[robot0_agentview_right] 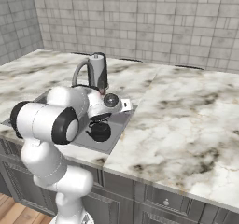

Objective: Open the cabinet, pick the kettle from the cabinet, and place it in the sink.

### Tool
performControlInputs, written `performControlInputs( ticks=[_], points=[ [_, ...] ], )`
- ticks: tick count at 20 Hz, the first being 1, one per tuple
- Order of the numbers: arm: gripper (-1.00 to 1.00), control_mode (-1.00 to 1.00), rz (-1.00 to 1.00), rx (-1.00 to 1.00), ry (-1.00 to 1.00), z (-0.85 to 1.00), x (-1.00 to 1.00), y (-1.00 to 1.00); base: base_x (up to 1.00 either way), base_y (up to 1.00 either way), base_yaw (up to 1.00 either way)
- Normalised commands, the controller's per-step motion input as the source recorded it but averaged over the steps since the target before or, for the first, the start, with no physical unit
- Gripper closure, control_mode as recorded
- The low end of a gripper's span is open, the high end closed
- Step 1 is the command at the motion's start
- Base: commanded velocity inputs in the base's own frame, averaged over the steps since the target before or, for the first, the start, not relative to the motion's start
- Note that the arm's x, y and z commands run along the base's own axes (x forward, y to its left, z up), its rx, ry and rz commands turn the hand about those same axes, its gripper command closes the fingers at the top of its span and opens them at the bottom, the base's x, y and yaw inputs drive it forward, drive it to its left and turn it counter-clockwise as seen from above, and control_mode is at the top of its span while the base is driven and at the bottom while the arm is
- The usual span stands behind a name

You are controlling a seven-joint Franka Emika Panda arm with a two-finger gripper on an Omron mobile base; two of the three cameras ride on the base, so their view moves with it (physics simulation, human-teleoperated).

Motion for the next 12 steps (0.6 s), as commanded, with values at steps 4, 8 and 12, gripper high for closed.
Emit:
performControlInputs(
  ticks=[4,8,12],
  points=[
    [-1.0,-1.0,-0.13,-0.02,0.04,0.47,-0.22,-0.1,0.0,0.0,0.0],
    [-1.0,-1.0,-0.14,0.0,0.1,0.49,-0.21,-0.09,0.0,0.0,0.0],
    [-1.0,-1.0,-0.14,0.05,0.13,0.54,-0.17,-0.04,0.0,0.0,0.0]
  ],
)
